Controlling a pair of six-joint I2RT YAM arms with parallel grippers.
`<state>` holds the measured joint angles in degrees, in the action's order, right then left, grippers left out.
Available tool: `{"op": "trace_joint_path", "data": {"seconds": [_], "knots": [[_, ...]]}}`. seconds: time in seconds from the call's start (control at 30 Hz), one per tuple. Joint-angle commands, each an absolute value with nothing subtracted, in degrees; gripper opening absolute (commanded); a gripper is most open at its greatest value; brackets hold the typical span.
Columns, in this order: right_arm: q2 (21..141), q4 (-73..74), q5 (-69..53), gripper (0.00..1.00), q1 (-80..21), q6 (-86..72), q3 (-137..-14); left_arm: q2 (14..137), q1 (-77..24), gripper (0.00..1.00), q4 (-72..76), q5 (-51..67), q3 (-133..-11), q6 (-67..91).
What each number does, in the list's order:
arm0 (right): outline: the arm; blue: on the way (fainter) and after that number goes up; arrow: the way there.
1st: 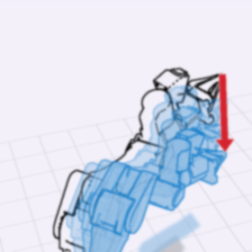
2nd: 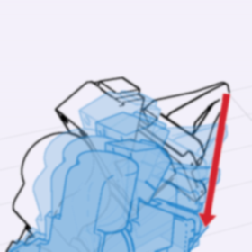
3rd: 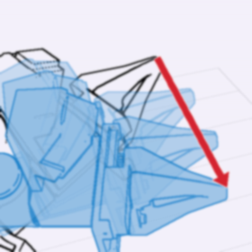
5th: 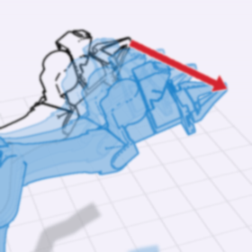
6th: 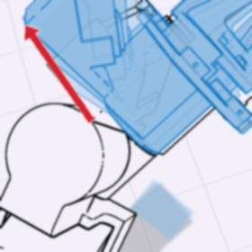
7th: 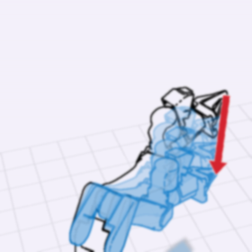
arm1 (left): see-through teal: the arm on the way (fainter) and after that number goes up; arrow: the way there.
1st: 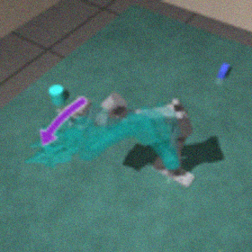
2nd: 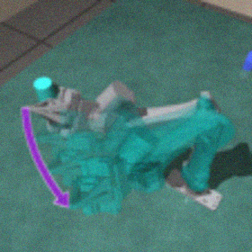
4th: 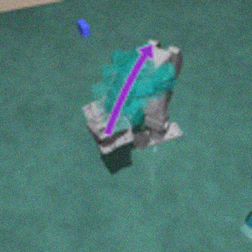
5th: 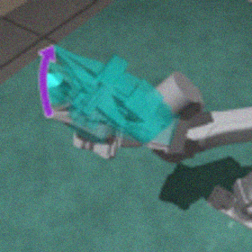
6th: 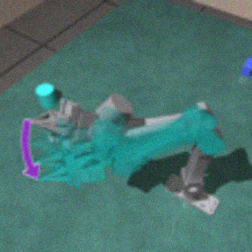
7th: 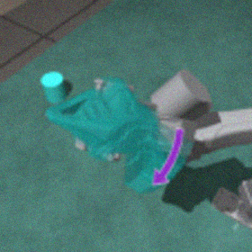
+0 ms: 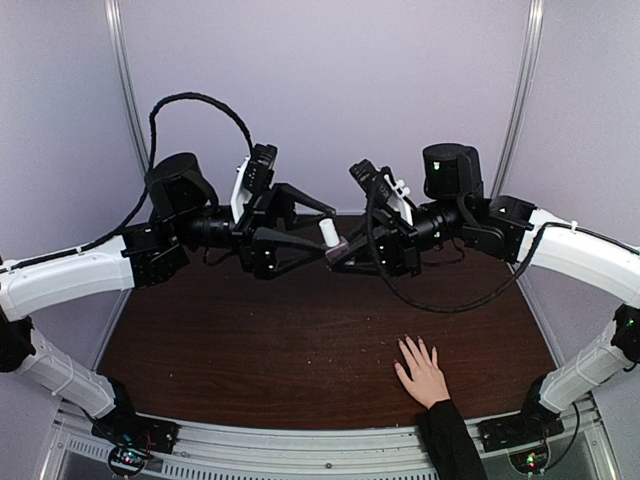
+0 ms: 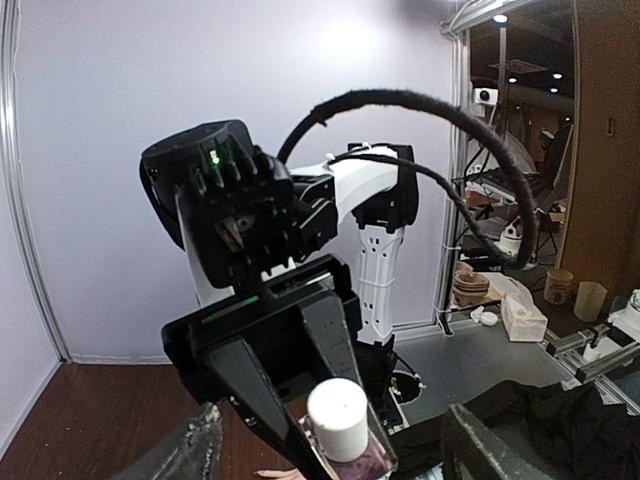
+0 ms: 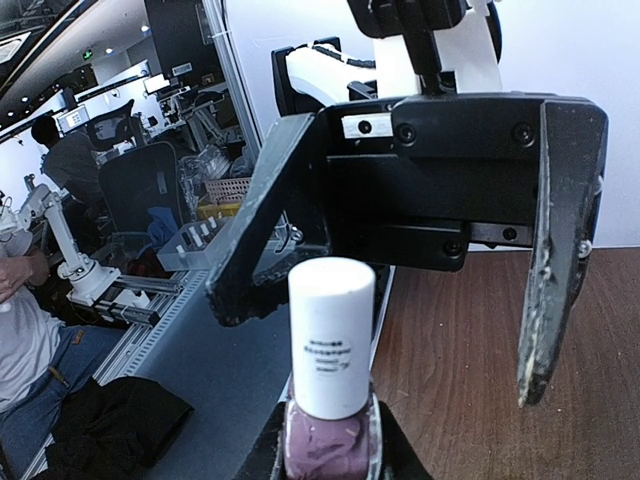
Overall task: Paint the nails
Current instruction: Unscrew the cap of the nail polish bottle.
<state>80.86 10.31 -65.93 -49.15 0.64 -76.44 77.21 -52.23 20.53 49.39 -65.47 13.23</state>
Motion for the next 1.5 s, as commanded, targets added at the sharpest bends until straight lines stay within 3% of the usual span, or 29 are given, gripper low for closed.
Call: {"op": "trace_joint_path", "data": {"seconds": [0.0, 0.37, 0.77, 1.1, 1.47], "knots": [[80.2, 8.3, -67.7, 0.00, -49.3, 0.3, -76.5, 77.6, -52.3, 0.75, 25.2, 51.2, -64.4, 13.3], [80.4, 6.5, -69.6, 0.00, -49.8, -1.2, -76.1, 78.0, -53.4, 0.66, 30.9, 54.0, -63.0, 15.0], [82.0, 6.8, -70.7, 0.00, -50.2, -1.7, -76.0, 78.9, -53.4, 0.47, 29.4, 55.8, -65.4, 17.0], [82.4, 6.6, -71.0, 0.00, -50.4, -2.0, -75.9, 80.2, -53.4, 0.20, 30.7, 56.9, -66.2, 20.3], [79.7, 12.5, -56.2, 0.00, -50.2, 4.1, -76.6, 79.9, -53.4, 0.12, 23.1, 48.4, -68.0, 19.1]]}}
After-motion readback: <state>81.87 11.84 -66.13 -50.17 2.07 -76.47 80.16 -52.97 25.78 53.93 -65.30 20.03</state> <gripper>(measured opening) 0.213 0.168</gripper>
